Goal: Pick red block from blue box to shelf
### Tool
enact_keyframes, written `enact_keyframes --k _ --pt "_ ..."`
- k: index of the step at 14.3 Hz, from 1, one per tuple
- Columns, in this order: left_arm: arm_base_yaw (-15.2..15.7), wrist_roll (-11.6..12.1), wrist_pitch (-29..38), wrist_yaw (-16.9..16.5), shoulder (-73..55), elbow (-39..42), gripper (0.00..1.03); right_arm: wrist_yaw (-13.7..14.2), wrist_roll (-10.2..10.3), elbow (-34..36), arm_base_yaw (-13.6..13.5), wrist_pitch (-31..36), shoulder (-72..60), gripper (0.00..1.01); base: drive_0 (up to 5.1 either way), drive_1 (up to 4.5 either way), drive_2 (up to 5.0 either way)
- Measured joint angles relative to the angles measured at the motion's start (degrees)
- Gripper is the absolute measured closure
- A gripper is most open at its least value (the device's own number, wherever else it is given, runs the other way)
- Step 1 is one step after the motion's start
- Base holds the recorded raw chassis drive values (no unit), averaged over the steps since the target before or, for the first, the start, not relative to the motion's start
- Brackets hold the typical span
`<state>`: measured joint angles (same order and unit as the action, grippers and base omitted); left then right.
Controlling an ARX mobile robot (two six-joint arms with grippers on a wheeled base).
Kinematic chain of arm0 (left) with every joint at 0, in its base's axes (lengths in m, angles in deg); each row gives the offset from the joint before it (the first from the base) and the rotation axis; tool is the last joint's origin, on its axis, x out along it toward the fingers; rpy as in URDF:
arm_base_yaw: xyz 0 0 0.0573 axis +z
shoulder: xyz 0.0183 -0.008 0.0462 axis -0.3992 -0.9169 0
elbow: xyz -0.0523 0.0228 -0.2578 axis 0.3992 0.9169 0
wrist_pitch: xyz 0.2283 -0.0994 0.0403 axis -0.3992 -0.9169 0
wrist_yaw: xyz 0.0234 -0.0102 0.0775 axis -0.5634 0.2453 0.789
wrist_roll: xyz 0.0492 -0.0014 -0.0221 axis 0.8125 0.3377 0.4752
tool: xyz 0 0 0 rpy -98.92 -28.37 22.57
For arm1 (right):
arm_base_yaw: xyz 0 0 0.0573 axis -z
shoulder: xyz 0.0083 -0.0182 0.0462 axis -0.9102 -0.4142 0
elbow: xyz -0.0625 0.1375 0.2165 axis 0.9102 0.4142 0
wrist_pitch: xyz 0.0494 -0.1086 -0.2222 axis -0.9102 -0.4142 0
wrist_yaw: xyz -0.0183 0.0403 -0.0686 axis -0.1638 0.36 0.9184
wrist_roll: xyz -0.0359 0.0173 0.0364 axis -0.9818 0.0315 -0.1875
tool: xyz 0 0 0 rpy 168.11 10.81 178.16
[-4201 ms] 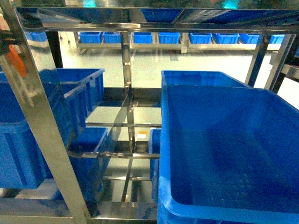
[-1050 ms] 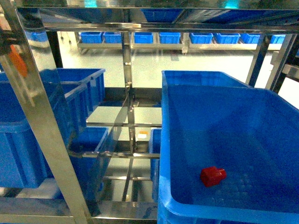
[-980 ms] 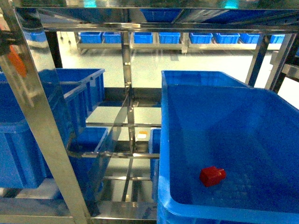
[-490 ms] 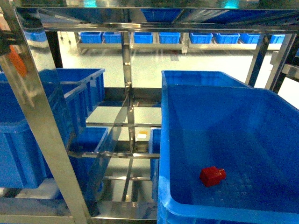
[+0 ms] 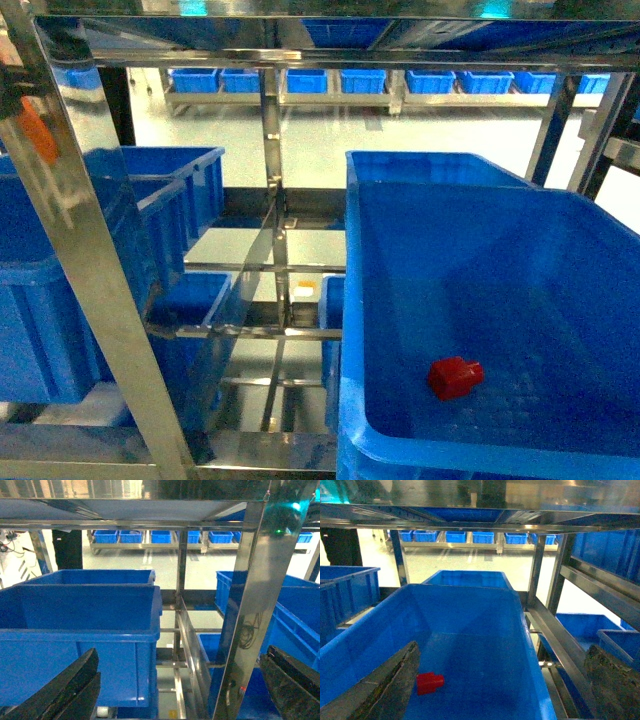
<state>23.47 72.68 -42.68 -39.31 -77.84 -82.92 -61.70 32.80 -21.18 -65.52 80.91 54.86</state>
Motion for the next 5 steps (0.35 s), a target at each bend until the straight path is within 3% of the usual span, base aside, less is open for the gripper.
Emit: enact_keyframes --k 5 --pt "0.00 0.00 0.00 0.00 0.00 0.00 0.05 0.00 0.00 0.00 0.00 0.00 0.00 0.03 0.0 0.00 0.0"
